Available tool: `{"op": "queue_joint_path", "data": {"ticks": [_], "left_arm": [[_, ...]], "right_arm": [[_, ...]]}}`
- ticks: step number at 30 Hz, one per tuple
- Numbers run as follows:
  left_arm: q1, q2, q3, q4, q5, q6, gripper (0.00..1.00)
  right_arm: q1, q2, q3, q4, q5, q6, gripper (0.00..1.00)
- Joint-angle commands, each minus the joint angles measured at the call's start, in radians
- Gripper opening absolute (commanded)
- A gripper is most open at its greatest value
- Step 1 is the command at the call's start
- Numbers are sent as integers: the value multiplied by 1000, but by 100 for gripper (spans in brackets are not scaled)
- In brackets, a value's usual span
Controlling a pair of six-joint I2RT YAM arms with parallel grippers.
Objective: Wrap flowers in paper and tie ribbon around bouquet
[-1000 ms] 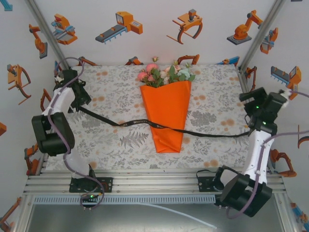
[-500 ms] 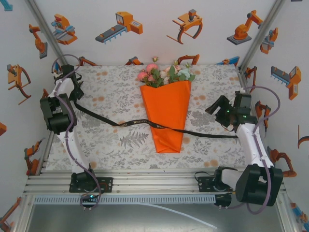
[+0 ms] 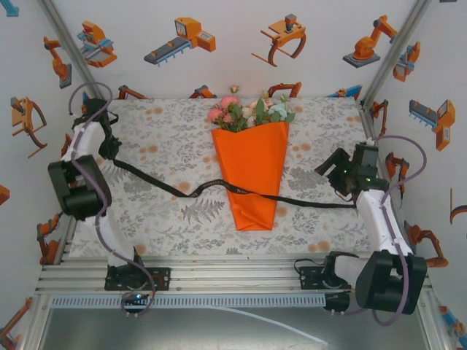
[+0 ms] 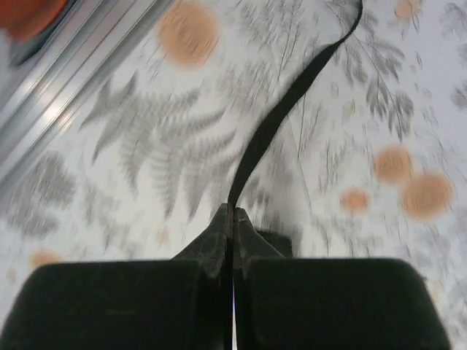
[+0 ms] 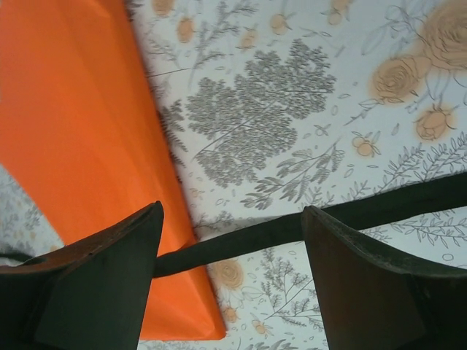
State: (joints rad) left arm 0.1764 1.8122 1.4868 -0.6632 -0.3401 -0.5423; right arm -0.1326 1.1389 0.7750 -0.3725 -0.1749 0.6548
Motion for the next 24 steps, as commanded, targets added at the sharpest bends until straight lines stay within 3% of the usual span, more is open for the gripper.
{"op": "queue_joint_path", "data": {"ticks": [1,5,6,9,11,13,15,17,19,22,24], "left_arm": [[0,-301,-186,2,-88,-140,0],[25,-520,-402,31,-331,-136,0],[46,-544,-430,55,-328,-126,2],[80,-549,-428,97,-197,-55,53],[78,-543,-391,111,-35,0,69],[46,-564,-362,114,101,45,71],[-26,-593,-360,139,272,109,72],[-158,-617,-381,185,439,203,73],[-294,-631,-400,214,566,323,76],[-492,-651,-420,223,604,531,81],[-568,-672,-433,229,630,653,85]], "right_arm": [[-7,53,7,-36,101,50,70],[-11,98,8,-83,239,42,71],[-12,110,6,-76,252,30,71],[-12,149,12,-77,293,7,72],[-12,136,22,-83,291,-27,73],[-11,90,9,-25,183,-140,73],[0,40,-16,42,2,-278,71],[60,-11,-45,96,-151,-439,66],[160,-54,-65,115,-151,-566,66],[340,-74,-79,68,-46,-938,72],[399,-16,-52,-16,-19,-1134,73]]}}
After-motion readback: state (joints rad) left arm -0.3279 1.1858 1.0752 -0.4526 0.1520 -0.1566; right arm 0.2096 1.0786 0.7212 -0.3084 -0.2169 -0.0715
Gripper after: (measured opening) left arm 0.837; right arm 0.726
